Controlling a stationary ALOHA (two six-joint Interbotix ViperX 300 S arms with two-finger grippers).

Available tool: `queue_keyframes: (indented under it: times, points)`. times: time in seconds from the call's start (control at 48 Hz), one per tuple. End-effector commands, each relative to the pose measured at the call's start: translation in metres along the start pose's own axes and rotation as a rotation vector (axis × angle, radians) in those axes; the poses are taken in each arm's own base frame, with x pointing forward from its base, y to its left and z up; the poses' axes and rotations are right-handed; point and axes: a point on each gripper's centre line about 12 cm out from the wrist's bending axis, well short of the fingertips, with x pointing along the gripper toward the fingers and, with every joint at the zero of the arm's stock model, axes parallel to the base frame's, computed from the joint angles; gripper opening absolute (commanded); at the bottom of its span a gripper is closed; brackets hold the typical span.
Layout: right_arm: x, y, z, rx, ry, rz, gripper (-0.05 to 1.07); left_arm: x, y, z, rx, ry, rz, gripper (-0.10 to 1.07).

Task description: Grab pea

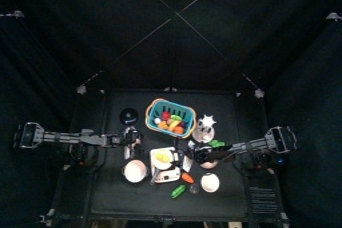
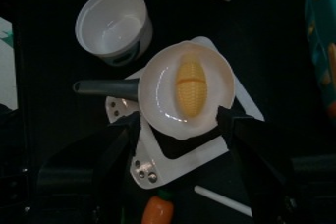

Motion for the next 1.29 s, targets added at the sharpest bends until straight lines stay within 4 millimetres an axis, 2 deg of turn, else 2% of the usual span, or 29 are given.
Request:
queue_keyframes:
  times: [0.0, 0.104, 0.292, 0.479, 0.625, 0.833, 1.271]
  points:
    - [-0.014, 0.009, 0.003, 0.020, -0.023, 0.040, 0.94, -0.001, 0.001, 0.007, -0.003, -0.021, 0.003, 0.96]
    - [-0.021, 0.023, -0.015, 0.038, 0.020, 0.078, 0.94, -0.003, 0.001, 0.007, -0.004, -0.026, 0.003, 0.96]
    - [-0.031, 0.065, -0.036, -0.002, 0.069, 0.182, 0.94, -0.004, 0.001, 0.005, -0.004, -0.023, 0.003, 0.96]
    - [-0.003, 0.081, -0.060, -0.050, 0.147, 0.171, 0.94, -0.008, 0.001, 0.005, -0.005, -0.034, 0.002, 0.96]
    - [0.012, 0.092, -0.067, -0.061, 0.174, 0.170, 0.94, -0.010, 0.001, 0.005, -0.006, -0.041, 0.004, 0.96]
    - [0.033, 0.093, -0.084, -0.054, 0.230, 0.138, 0.94, -0.012, 0.001, 0.005, -0.006, -0.046, 0.004, 0.96]
    - [0.052, 0.100, -0.114, -0.051, 0.313, 0.105, 0.94, -0.012, 0.001, 0.003, -0.004, -0.040, 0.004, 0.96]
